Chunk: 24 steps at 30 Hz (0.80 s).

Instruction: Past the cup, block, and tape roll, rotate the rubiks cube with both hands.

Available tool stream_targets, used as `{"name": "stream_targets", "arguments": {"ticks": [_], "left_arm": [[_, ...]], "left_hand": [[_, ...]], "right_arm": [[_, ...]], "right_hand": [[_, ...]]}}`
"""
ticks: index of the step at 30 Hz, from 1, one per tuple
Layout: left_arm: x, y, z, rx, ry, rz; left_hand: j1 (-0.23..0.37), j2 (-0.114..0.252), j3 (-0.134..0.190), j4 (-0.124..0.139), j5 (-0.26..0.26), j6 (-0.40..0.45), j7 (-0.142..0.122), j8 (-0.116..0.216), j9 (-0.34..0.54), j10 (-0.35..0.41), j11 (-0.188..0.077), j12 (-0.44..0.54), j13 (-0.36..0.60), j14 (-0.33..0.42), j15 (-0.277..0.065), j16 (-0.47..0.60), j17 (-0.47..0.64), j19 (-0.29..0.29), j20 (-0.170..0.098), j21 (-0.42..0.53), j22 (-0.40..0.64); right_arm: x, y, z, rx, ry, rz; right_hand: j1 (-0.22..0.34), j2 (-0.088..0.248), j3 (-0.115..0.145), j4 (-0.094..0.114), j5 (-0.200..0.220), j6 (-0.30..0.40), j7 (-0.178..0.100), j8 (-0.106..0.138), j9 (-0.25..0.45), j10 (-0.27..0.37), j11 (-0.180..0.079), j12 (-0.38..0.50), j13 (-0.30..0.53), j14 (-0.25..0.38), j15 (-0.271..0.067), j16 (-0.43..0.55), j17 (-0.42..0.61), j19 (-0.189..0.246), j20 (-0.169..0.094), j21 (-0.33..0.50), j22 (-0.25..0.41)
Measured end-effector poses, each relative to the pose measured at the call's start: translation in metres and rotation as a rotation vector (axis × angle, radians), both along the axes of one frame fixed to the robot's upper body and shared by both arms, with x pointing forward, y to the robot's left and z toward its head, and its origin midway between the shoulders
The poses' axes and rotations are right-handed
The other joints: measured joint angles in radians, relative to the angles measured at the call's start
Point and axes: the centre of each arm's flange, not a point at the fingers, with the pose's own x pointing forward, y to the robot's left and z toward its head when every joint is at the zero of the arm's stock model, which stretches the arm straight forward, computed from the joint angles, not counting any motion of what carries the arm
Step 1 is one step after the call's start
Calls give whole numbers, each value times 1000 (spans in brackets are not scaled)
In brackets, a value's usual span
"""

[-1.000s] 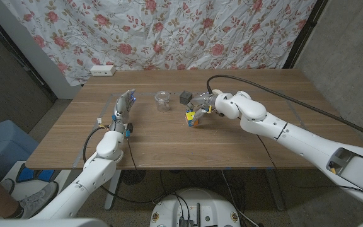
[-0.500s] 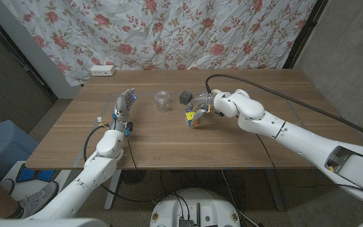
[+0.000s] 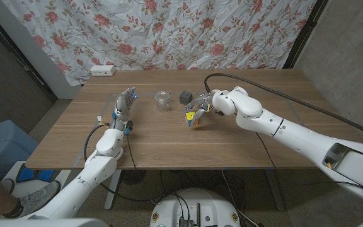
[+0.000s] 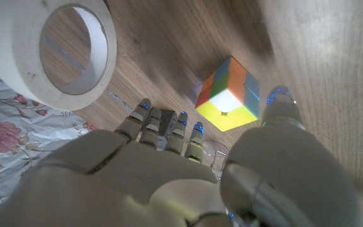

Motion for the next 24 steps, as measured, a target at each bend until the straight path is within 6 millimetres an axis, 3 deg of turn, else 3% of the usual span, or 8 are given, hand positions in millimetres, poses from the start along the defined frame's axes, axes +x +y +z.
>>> {"name": "stream_targets", "arguments": {"ticks": [10,11,17,24], "left_arm": [[4,1,4,7,-9,-23],[4,2,4,9,-11,-26],[5,4,4,15,-19,-30],[5,7,2,22,-20,-36]], "left_hand": [[0,0,0,0,0,0,0,0,0,0,0,0,0,0,0,0,0,0,0,0,0],[0,0,0,0,0,0,0,0,0,0,0,0,0,0,0,0,0,0,0,0,0],[0,0,0,0,0,-22,-7,-6,0,-9,-5,-4,0,-13,-5,0,0,-4,-4,0,0],[0,0,0,0,0,-74,-13,-12,0,-38,-5,-12,0,-36,-7,0,0,-20,-13,-6,0]], "right_arm": [[0,-1,4,-9,40,-23],[0,-3,4,-6,45,-22],[0,-12,10,35,64,0],[0,-23,11,118,80,54]], "right_hand": [[-90,-5,-34,34,25,-110,11,-8,-9,-110,19,0,-19,-78,36,-15,5,-41,19,0,0],[-105,-15,-36,36,29,-119,13,-8,-9,-118,20,0,-22,-86,36,-17,5,-46,17,0,0],[-197,0,-63,73,31,-168,31,-8,-14,-175,26,0,-46,-142,26,-24,8,-70,-7,0,0],[-246,10,-83,94,31,-177,29,-8,-18,-201,15,0,-71,-165,4,-24,2,-83,-39,0,-1]]}}
